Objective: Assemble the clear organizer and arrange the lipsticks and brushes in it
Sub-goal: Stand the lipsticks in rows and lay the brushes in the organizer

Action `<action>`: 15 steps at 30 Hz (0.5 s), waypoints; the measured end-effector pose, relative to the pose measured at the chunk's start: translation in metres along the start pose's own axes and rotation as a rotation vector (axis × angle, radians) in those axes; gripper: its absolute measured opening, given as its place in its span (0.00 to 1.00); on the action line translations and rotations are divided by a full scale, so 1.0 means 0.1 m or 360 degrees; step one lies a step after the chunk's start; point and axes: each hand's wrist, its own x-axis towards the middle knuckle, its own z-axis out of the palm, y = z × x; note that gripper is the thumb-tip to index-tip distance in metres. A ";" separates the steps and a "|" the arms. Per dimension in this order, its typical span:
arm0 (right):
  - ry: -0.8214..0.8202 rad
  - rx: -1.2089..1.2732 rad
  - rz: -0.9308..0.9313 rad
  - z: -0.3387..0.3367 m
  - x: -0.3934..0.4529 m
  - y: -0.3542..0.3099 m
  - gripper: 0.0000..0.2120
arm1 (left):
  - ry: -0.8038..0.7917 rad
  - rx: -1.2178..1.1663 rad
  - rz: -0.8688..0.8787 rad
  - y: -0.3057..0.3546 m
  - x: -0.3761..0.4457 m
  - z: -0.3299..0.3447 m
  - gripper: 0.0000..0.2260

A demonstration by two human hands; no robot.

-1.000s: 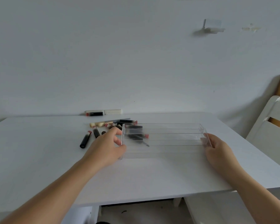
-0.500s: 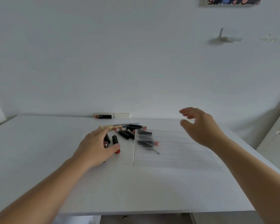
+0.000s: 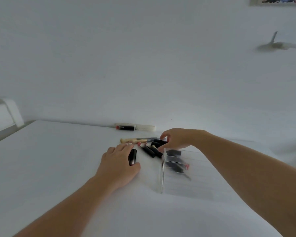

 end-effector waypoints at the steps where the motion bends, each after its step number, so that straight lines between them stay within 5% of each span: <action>1: -0.0026 -0.0026 -0.0011 0.02 0.06 0.00 0.41 | -0.0013 0.0048 0.0013 0.00 0.02 -0.01 0.33; 5: -0.0060 -0.0003 -0.0083 0.05 0.21 -0.01 0.43 | -0.0084 0.0230 0.0077 -0.03 0.10 -0.06 0.30; 15: -0.0007 0.0163 -0.0338 0.23 0.42 -0.05 0.22 | -0.0006 0.0445 0.0117 0.04 0.09 -0.08 0.23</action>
